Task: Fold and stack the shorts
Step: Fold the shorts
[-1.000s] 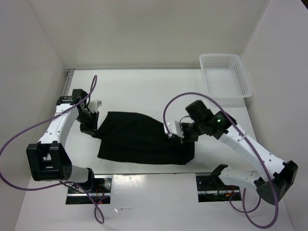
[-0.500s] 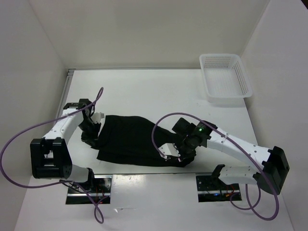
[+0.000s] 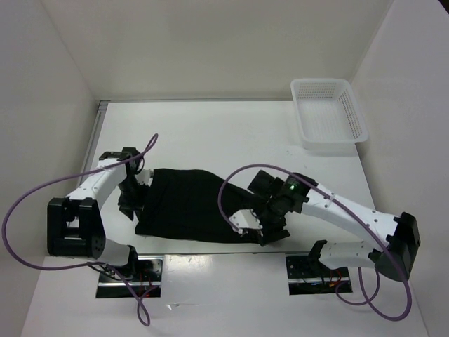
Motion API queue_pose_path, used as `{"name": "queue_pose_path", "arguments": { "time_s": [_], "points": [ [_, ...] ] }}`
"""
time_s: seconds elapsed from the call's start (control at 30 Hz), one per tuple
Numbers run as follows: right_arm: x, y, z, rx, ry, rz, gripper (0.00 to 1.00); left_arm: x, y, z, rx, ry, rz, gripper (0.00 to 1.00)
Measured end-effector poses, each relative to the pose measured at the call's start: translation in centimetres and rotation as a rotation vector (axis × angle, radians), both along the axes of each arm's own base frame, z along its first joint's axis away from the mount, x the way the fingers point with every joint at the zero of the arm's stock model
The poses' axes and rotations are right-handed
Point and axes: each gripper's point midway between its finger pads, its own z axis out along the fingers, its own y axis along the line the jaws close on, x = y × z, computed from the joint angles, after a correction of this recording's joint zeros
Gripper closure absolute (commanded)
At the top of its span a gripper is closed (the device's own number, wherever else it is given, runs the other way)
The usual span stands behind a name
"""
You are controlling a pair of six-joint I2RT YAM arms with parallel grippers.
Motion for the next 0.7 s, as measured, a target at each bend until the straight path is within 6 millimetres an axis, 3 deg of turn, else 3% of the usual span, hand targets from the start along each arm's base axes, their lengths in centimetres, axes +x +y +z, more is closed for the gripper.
{"name": "queue_pose_path", "arguments": {
  "time_s": [0.03, 0.13, 0.17, 0.27, 0.3, 0.4, 0.53, 0.6, 0.7],
  "points": [
    [0.7, 0.4, 0.9, 0.026, -0.016, -0.025, 0.16, -0.1, 0.4, 0.1, 0.017, -0.001, 0.005, 0.61],
    [3.9, 1.1, 3.6, 0.131, -0.072, -0.179, 0.41, 1.5, 0.9, 1.0, 0.031, -0.053, 0.019, 0.61],
    [5.4, 1.4, 4.4, 0.174, -0.093, -0.255, 0.60, 2.9, 0.8, 1.5, 0.030, -0.089, 0.017, 0.59],
    [9.2, 3.0, 5.2, 0.275, -0.113, -0.449, 0.86, 8.9, -0.7, 2.8, 0.015, -0.229, -0.038, 0.59],
    [10.0, 3.6, 4.9, 0.289, -0.106, -0.484, 0.89, 10.9, -1.8, 2.8, 0.007, -0.269, -0.072, 0.60],
    [11.5, 5.0, 1.5, 0.244, -0.063, -0.522, 1.00, 13.5, -5.5, 1.1, -0.014, -0.305, -0.183, 0.60],
    [10.3, 2.6, -4.5, 0.070, -0.032, -0.523, 1.00, 10.8, -8.4, -3.0, -0.019, -0.203, -0.303, 0.60],
    [9.9, 1.4, -6.2, -0.002, -0.032, -0.513, 1.00, 9.4, -8.6, -4.7, -0.008, -0.134, -0.325, 0.60],
    [10.4, 0.3, -8.7, -0.104, -0.039, -0.505, 1.00, 9.1, -8.4, -5.8, 0.002, -0.073, -0.321, 0.61]
  ]
}}
